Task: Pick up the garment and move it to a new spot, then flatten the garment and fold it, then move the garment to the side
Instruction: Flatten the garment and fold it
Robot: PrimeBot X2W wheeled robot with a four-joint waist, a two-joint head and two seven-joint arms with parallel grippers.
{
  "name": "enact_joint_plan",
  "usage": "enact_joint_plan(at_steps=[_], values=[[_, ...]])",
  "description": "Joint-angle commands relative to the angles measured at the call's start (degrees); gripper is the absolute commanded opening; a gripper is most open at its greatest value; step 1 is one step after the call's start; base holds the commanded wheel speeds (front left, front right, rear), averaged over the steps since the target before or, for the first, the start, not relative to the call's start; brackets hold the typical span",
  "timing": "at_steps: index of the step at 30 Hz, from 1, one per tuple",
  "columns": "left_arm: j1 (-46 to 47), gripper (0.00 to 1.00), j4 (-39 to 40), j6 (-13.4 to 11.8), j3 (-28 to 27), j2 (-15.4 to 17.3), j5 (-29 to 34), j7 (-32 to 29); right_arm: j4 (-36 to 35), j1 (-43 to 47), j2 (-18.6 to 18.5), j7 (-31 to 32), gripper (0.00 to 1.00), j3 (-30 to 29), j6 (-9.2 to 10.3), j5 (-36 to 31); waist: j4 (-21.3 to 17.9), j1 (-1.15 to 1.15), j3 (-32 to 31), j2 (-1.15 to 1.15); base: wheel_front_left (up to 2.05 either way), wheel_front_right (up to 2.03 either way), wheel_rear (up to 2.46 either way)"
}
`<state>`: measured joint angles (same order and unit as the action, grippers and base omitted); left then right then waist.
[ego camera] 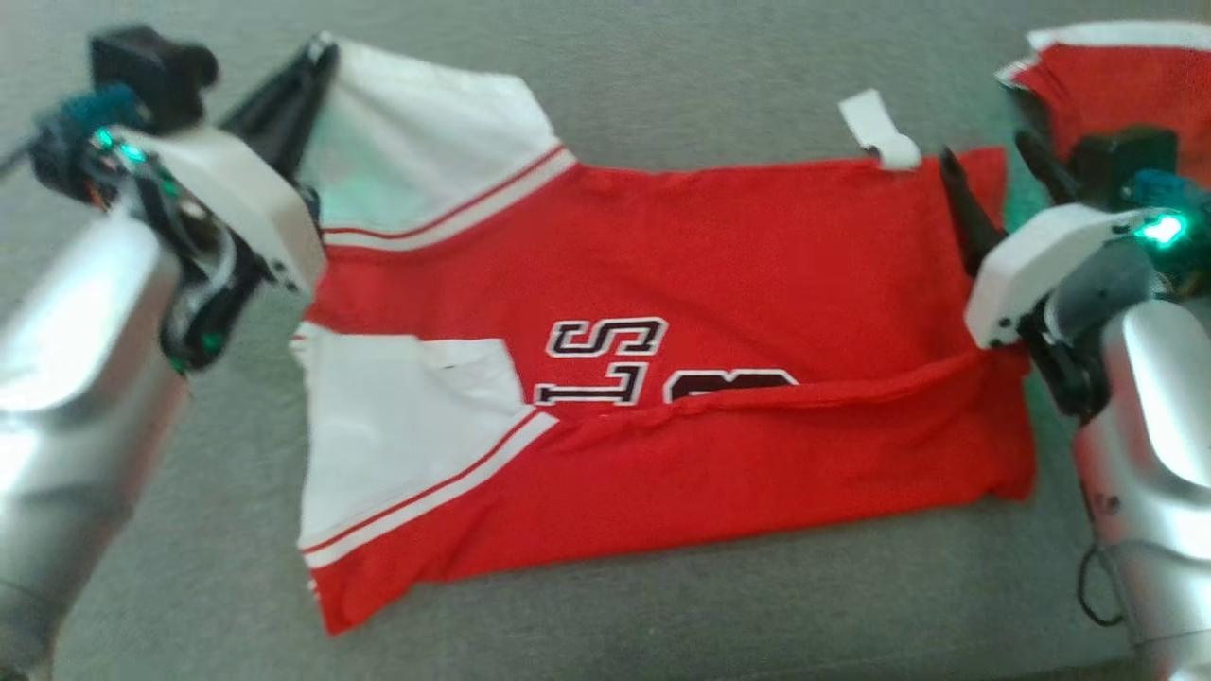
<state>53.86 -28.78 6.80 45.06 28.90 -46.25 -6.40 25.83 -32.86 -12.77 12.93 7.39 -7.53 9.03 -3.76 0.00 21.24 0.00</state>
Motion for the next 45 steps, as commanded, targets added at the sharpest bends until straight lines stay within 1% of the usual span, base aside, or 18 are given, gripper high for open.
enact_joint_plan(at_steps=[1,4,10,14,17,18,19,26,29,33,38,45], values=[[0.7,0.00,3.3,-1.0,-1.8,2.7,0.5,0.4,0.2,-1.9,-1.3,0.7,1.00,0.3,0.04,0.2,2.4,0.00,-1.1,0.00,0.00,0.00,0.00],[-1.1,0.00,7.1,-1.7,-1.1,3.2,0.6,-0.2,4.3,-2.9,-2.3,1.7,1.00,-0.9,0.04,-0.1,3.7,0.00,-1.0,0.00,0.00,0.00,0.00],[-3.2,0.00,12.8,-3.1,-0.1,3.9,0.5,-1.7,11.3,-5.4,-2.8,2.5,1.00,-3.3,0.04,-1.4,4.9,0.00,-0.5,0.00,0.00,0.00,0.00],[-3.6,0.00,14.5,-3.8,-0.1,4.4,0.4,-2.1,14.8,-6.9,-2.8,2.6,1.00,-3.2,0.04,-2.3,5.0,0.00,0.0,0.00,0.00,0.00,0.00],[-3.6,0.00,14.9,-4.1,-0.3,4.8,0.4,-2.3,16.9,-7.9,-2.6,3.1,1.00,-1.8,0.04,-1.9,4.9,0.00,0.3,0.00,0.00,0.00,0.00],[-3.6,0.00,14.9,-4.3,-0.3,4.9,0.4,-2.4,17.5,-8.2,-2.5,3.3,0.26,-1.1,0.04,-1.5,4.8,0.00,0.5,0.00,0.00,0.00,0.00],[-3.5,0.00,14.7,-4.6,-0.5,5.2,0.4,-2.4,17.8,-8.6,-2.5,3.3,0.00,-0.4,0.04,-1.1,4.7,0.00,0.6,0.00,0.00,0.00,0.00],[-1.8,0.00,11.6,-6.5,-2.2,6.3,1.6,-0.1,16.6,-13.3,-2.8,-0.6,0.00,2.6,0.04,3.2,3.8,0.00,1.2,0.00,0.00,0.00,0.00],[-0.7,0.00,10.1,-6.6,-2.9,6.2,1.9,0.9,16.1,-15.0,-2.6,-1.5,0.00,3.2,0.04,4.6,3.5,0.00,1.5,0.00,0.00,0.00,0.00],[3.0,0.00,6.3,-6.4,-3.9,5.8,2.9,3.0,15.5,-19.3,-2.4,-3.1,0.00,3.9,0.04,6.7,3.0,0.00,2.6,0.00,0.00,0.00,0.00],[8.9,0.00,0.6,-5.1,-4.7,3.6,4.2,6.5,16.8,-25.1,-2.2,-6.5,0.00,4.0,0.04,7.7,2.9,0.00,4.2,0.00,0.00,0.00,0.00],[15.0,0.00,-8.6,-3.4,-4.6,-0.5,5.9,12.5,22.2,-30.8,-1.8,-10.4,0.00,3.7,0.04,7.1,3.6,0.00,5.0,0.00,0.00,0.00,0.00]])
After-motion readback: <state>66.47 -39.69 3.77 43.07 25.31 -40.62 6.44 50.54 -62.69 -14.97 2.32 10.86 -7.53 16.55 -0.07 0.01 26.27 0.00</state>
